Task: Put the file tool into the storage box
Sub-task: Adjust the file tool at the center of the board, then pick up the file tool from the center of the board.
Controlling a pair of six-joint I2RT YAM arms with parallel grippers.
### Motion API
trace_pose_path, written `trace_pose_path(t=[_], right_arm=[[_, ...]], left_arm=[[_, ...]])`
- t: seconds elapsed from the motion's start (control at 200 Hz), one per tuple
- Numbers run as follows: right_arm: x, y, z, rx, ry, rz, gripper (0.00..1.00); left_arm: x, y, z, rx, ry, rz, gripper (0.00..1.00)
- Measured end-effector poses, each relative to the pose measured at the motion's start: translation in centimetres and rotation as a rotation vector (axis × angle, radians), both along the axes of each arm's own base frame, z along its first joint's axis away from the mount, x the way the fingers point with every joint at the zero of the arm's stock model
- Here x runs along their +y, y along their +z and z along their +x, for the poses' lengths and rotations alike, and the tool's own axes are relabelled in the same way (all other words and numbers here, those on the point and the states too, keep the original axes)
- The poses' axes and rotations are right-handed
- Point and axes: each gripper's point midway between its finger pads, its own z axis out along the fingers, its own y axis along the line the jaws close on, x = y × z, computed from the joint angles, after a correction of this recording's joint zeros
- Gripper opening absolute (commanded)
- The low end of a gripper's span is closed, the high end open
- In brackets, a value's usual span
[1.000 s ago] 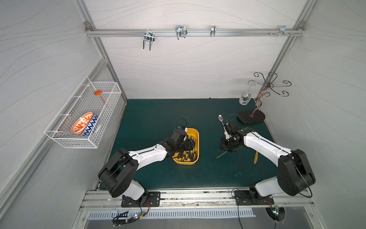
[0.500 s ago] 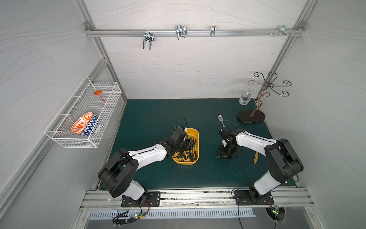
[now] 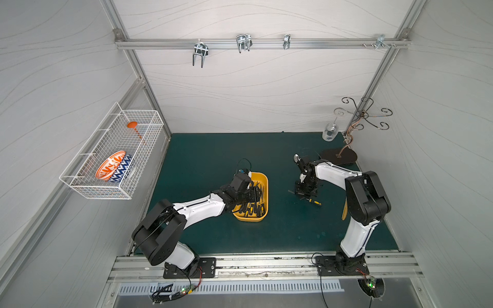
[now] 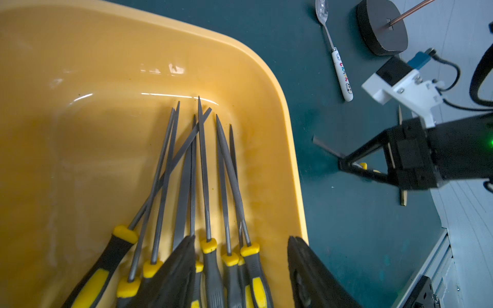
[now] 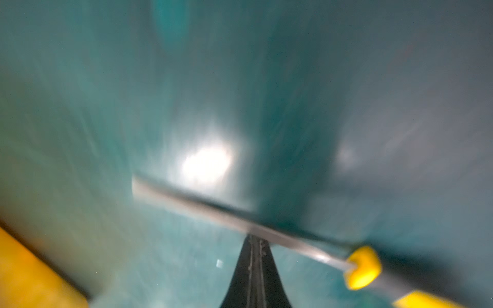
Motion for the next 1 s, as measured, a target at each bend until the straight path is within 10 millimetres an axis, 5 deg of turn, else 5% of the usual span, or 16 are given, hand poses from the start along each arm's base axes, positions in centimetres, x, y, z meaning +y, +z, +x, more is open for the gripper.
trace_pose_path(t=[0.12,0.36,0.615,0.84,1.0], right_arm=[[-0.5,0.2,1.1,-0.030,-0.023,0.010,0.07],[0.8,1.8,-0.7,-0.076,0.038,0.017,0.12],[-0.3,5.9,-0.8,-0.231,0.057,-0.051,0.48],[-3.7,2.1,-2.7,-0.108,0.008,-0.146,0.48],[-4.2,-0.1,-4.4,-0.018,-0.001,-0.150,0.40]], left_arm=[[0.0,0.0,0.0,0.000,0.000,0.000,0.59],[-0.1,0.2,0.1,-0.005,-0.002,-0.001,0.59],[-0.3,0.5,0.2,-0.011,-0.008,-0.008,0.59],[-0.4,0.5,0.2,-0.009,-0.011,-0.009,0.59],[-0.4,0.5,0.2,-0.009,-0.011,-0.009,0.59]])
